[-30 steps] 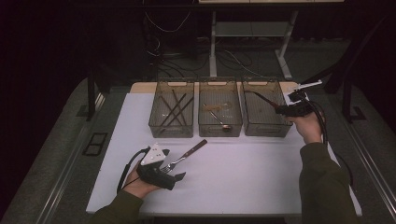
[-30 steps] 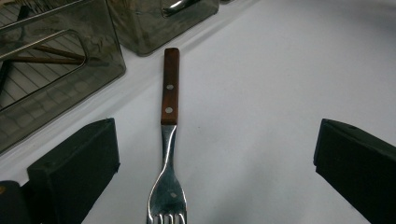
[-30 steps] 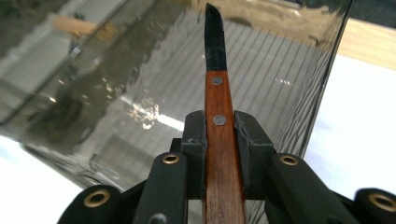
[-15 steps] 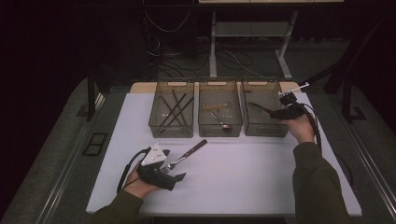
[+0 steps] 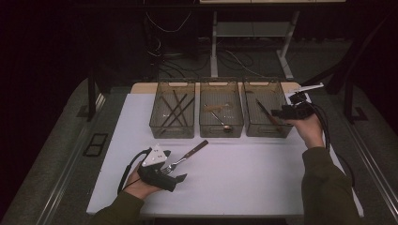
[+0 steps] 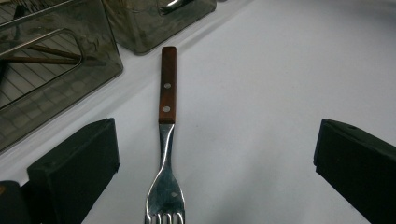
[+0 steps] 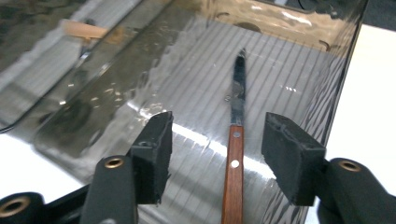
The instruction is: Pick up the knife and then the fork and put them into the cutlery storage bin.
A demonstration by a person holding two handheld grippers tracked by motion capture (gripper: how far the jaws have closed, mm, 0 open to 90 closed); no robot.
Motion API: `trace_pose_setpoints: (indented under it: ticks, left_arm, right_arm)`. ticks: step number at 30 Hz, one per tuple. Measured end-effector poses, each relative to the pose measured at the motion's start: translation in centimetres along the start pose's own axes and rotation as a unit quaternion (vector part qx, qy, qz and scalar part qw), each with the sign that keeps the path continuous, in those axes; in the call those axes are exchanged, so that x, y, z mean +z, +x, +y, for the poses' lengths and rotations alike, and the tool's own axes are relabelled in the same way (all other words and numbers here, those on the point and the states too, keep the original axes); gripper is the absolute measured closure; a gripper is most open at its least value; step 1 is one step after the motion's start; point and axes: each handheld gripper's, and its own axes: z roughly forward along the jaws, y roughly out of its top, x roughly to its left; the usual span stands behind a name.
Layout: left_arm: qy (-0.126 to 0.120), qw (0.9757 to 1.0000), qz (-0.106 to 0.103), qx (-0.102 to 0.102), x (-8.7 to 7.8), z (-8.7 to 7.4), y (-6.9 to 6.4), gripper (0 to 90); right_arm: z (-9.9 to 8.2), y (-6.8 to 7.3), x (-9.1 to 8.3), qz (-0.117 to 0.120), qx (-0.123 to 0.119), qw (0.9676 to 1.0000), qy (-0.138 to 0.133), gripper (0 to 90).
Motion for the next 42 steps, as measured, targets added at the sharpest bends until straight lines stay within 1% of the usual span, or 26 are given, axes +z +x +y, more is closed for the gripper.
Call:
trace_pose_setpoints:
  ticks: [2, 4, 5, 9, 11, 13, 15, 17, 19, 23, 25, 26, 29, 30, 31, 32, 33, 34, 35, 36, 37, 39, 40, 42]
  left_arm:
    - [0.002, 1.0, 0.002, -0.001, 0.0, 0.0, 0.0, 0.0]
    - [0.004, 1.0, 0.002, -0.001, 0.0, 0.0, 0.0, 0.0]
    - [0.005, 1.0, 0.003, -0.001, 0.0, 0.0, 0.0, 0.0]
    - [0.006, 1.0, 0.004, 0.0, 0.1, 0.0, 0.0, 0.0]
    - [0.006, 1.0, 0.005, 0.0, 0.0, 0.0, 0.0, 0.0]
    - [0.005, 1.0, 0.006, 0.0, 0.0, 0.0, 0.0, 0.0]
    - [0.007, 1.0, 0.005, 0.0, 0.0, 0.0, 0.0, 0.0]
    - [0.009, 0.9999, 0.006, 0.0, 0.1, 0.0, 0.0, 0.0]
    - [0.009, 0.9999, 0.007, 0.0, 0.1, 0.0, 0.0, 0.0]
    - [0.011, 0.9999, 0.009, 0.0, 0.1, 0.0, 0.1, 0.0]
    - [0.017, 0.9998, 0.011, 0.002, 0.1, 0.0, 0.1, 0.0]
    - [0.015, 0.9998, 0.012, -0.003, 0.1, 0.0, 0.1, 0.0]
    - [0.016, 0.9997, 0.016, -0.004, 0.2, 0.1, 0.2, 0.0]
    - [0.019, 0.9997, 0.016, -0.001, 0.1, 0.2, 0.3, 0.0]
    - [0.016, 0.9997, 0.018, -0.005, 0.2, 0.2, 0.3, 0.0]
    - [0.016, 0.9997, 0.019, -0.006, 0.2, 0.2, 0.4, 0.0]
    - [0.02, 0.9996, 0.02, -0.003, 0.2, 0.3, 0.6, 0.0]
    - [0.017, 0.9996, 0.023, -0.007, 0.3, 0.4, 0.6, 0.0]
    - [0.021, 0.9995, 0.025, -0.005, 0.3, 0.5, 0.7, 0.0]
    - [0.018, 0.9994, 0.027, -0.01, 0.4, 0.5, 0.8, 0.0]
    - [0.019, 0.9993, 0.03, -0.01, 0.4, 0.6, 0.9, 0.5]
    - [0.023, 0.9992, 0.031, -0.008, 0.4, 0.9, 1.2, 3.6]
    - [0.023, 0.9992, 0.031, -0.015, 0.4, 1.0, 1.4, 6.5]
    - [0.027, 0.999, 0.033, -0.018, 0.6, 1.3, 1.8, 11.6]
  right_arm:
    - [-0.3, 0.3, -0.7, 0.016, -0.009, 0.9998, -0.011, 38.8]
    - [-0.6, 0.9, -1.4, 0.023, -0.021, 0.9993, -0.02, 37.0]
    - [-0.8, 1.2, -1.9, 0.027, -0.027, 0.9989, -0.029, 35.3]
    - [-1.7, 2.3, -3.4, 0.042, -0.041, 0.9971, -0.049, 28.9]
    - [-2.3, 3.0, -4.0, 0.042, -0.051, 0.9965, -0.05, 27.5]
    - [-3.0, 3.7, -4.4, 0.032, -0.062, 0.9961, -0.054, 24.4]
    - [-3.7, 4.2, -4.8, 0.045, -0.061, 0.9957, -0.054, 20.3]
    - [-4.5, 4.7, -5.2, 0.062, -0.06, 0.9945, -0.059, 20.1]
    - [-5.3, 5.2, -5.5, 0.071, -0.059, 0.9935, -0.066, 19.7]
    - [-7.1, 6.1, -5.8, 0.084, -0.064, 0.9912, -0.08, 18.6]
    - [-8.0, 6.5, -5.9, 0.087, -0.061, 0.9908, -0.084, 18.6]
    - [-8.4, 6.7, -6.0, 0.089, -0.063, 0.9904, -0.085, 18.6]
    - [-9.6, 7.1, -6.0, 0.087, -0.057, 0.99, -0.094, 18.5]
    - [-10.0, 7.2, -6.0, 0.086, -0.056, 0.99, -0.097, 18.5]
    - [-10.4, 7.3, -5.9, 0.088, -0.053, 0.9901, -0.096, 18.2]
    - [-10.9, 7.4, -5.8, 0.087, -0.053, 0.9903, -0.095, 15.1]
    - [-11.3, 7.6, -5.6, 0.084, -0.054, 0.9908, -0.091, 14.5]
    - [-11.7, 7.8, -5.5, 0.083, -0.054, 0.9909, -0.091, 14.5]
    - [-12.1, 7.9, -5.4, 0.083, -0.055, 0.9909, -0.09, 14.5]
    - [-12.5, 8.0, -5.3, 0.083, -0.054, 0.9911, -0.089, 14.5]
    - [-12.8, 8.2, -5.2, 0.087, -0.052, 0.9909, -0.088, 14.4]
    - [-13.4, 8.5, -5.1, 0.089, -0.055, 0.9908, -0.086, 14.4]
    - [-13.7, 8.7, -5.1, 0.091, -0.054, 0.9909, -0.083, 14.5]
    - [-14.3, 9.0, -5.2, 0.092, -0.059, 0.9908, -0.08, 14.5]
